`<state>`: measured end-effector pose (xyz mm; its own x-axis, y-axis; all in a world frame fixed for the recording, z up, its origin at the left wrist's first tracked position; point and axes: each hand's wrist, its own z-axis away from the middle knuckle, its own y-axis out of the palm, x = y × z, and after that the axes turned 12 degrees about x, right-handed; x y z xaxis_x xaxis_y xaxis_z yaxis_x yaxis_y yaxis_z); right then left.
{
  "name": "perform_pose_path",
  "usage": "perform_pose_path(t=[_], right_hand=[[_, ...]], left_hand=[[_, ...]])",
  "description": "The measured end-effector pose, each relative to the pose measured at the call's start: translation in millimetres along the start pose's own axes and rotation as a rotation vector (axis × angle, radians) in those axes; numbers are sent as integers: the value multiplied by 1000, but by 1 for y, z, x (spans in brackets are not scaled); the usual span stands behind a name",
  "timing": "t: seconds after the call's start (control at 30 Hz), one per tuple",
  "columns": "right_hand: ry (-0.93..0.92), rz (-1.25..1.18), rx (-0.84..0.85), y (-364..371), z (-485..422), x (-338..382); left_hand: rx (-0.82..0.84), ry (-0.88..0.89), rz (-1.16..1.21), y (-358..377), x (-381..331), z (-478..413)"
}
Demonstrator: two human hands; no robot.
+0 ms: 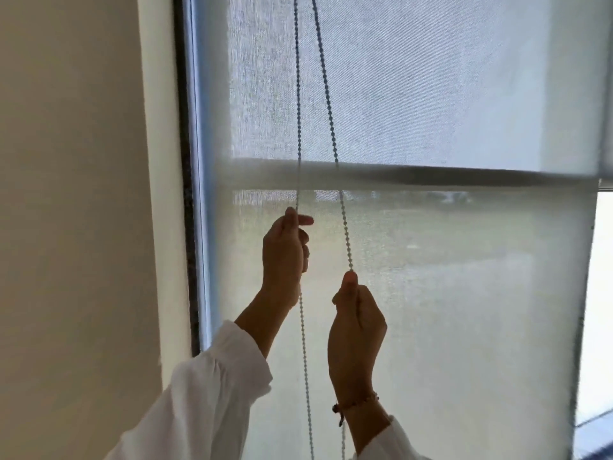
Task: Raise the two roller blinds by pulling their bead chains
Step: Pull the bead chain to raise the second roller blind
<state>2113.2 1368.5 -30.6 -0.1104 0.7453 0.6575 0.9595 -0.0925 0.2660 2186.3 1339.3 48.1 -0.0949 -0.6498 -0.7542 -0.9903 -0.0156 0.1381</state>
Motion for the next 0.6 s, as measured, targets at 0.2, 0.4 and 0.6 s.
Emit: perform_pose_path(t=[0.2, 0.4, 0.6], right_hand=[[138, 24, 25, 10, -8, 5], [76, -64, 46, 24, -25, 42], [83, -375, 396, 46, -52, 100]], left_hand=[[-130, 267, -251, -4, -10, 32], [-86, 306, -250, -18, -2, 56], [-29, 331, -271, -20, -4, 72]])
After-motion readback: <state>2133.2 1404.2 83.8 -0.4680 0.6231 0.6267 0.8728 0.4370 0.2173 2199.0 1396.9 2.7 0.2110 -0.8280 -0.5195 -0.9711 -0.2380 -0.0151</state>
